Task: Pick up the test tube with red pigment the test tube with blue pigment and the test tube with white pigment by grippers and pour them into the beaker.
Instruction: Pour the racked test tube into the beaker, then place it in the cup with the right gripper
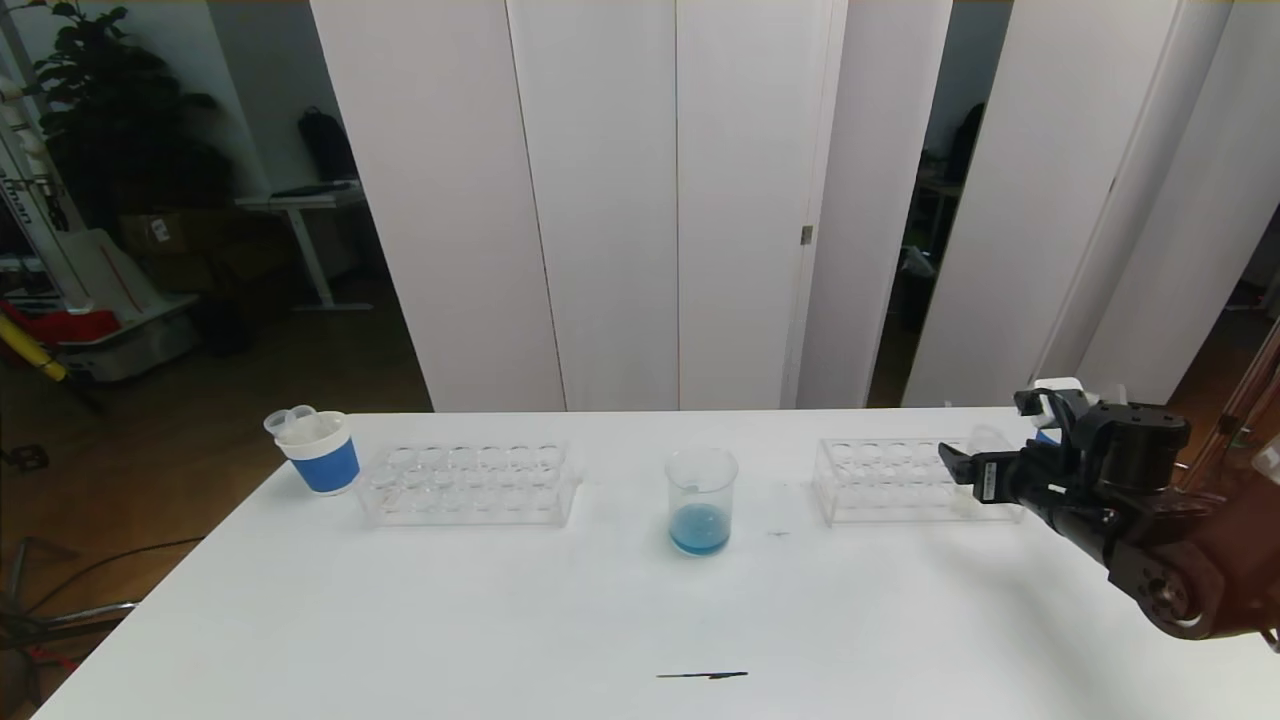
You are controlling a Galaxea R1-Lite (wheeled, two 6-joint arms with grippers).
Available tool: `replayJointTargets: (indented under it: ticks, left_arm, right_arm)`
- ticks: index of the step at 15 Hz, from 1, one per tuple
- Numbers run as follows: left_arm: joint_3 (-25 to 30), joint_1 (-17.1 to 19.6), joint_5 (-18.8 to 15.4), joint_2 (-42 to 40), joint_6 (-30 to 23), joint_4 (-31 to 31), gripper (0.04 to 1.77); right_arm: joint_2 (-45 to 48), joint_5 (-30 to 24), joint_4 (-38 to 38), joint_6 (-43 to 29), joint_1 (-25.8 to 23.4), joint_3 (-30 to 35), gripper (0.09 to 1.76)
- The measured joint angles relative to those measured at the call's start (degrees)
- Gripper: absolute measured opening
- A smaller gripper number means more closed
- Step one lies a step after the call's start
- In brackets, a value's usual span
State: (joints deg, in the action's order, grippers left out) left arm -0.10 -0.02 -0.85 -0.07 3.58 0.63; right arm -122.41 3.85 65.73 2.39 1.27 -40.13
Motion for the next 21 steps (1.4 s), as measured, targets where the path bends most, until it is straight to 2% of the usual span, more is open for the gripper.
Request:
replayJointTargets:
  ticks: [10, 11, 12, 14, 15, 16, 17, 18, 21]
  left_arm:
    - [0.0, 0.0, 0.0, 0.0, 0.0, 0.0, 1.75]
    - [0.0, 0.0, 0.0, 0.0, 0.0, 0.0, 1.75]
    - [0.0, 0.0, 0.0, 0.0, 0.0, 0.0, 1.75]
    - [0.0, 0.0, 0.0, 0.0, 0.0, 0.0, 1.75]
    - [0.0, 0.0, 0.0, 0.0, 0.0, 0.0, 1.75]
    - [0.0, 0.0, 0.0, 0.0, 0.0, 0.0, 1.75]
    - [0.0, 0.0, 0.1, 0.0, 0.0, 0.0, 1.75]
    - [0.0, 0.0, 0.0, 0.0, 0.0, 0.0, 1.75]
    - [0.0, 0.0, 0.1, 0.0, 0.0, 0.0, 1.75]
  right_arm:
    - [-3.1, 0.0, 1.1, 0.0, 0.7, -2.2, 1.75]
    - [-3.4, 0.0, 1.1, 0.0, 0.7, -2.8, 1.63]
    - [-3.7, 0.0, 1.1, 0.0, 0.7, -3.4, 1.36]
    - [-4.4, 0.1, 1.1, 0.1, 0.7, -3.8, 0.53]
    - [-4.7, 0.1, 1.2, 0.0, 0.7, -4.0, 0.43]
    - [-4.9, 0.1, 1.3, 0.0, 0.7, -4.1, 0.63]
    - [-5.2, 0.1, 1.0, -0.2, 0.8, -4.1, 0.66]
    - [-5.4, 0.0, 1.0, -0.4, 0.8, -4.4, 0.58]
    - [-5.5, 0.1, 1.0, -0.5, 0.9, -4.8, 0.58]
